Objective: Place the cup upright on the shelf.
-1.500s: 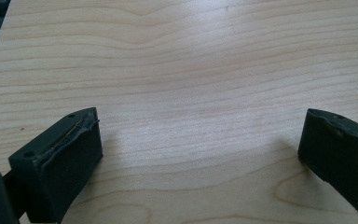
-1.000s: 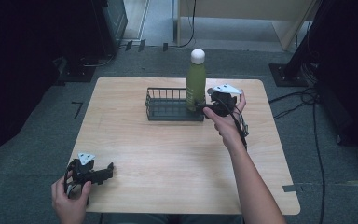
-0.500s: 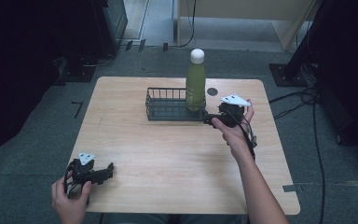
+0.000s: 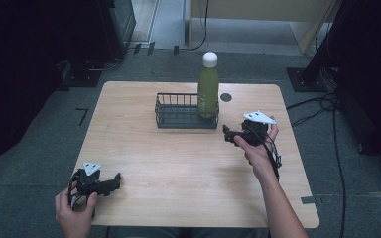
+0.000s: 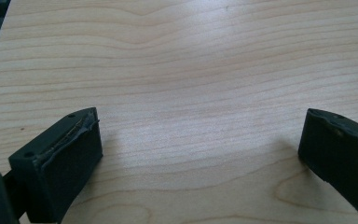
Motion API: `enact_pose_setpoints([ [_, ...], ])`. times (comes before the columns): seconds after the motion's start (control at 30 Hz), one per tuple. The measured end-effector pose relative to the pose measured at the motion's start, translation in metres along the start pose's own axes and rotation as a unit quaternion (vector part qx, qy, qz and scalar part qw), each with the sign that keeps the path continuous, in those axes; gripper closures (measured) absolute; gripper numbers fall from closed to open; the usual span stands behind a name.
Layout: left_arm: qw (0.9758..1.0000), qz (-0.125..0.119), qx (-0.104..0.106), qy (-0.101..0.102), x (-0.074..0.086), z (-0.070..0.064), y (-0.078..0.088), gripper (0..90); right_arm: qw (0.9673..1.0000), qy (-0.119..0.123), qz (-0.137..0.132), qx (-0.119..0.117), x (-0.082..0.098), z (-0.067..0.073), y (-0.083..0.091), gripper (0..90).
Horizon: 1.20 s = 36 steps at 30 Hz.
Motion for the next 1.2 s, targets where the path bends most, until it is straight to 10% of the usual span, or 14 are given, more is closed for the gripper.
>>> enact_pose_setpoints([
  [1.2,1.0000,0.001,0.000,-0.001,0.000,0.000,0.000,0.0,0.9966,-0.038,0.043,0.059,0.085,-0.071,0.052,0.0],
])
Point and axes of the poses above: each handheld gripper's, and its own axes: y roughly backward along the jaws, x roughly out of its underside, z roughly to its left, the point moved 3 cm from there along -y, roughly forward along the jaws, and after that the axes turned 7 degrees about -z, right-handed, at the moved point
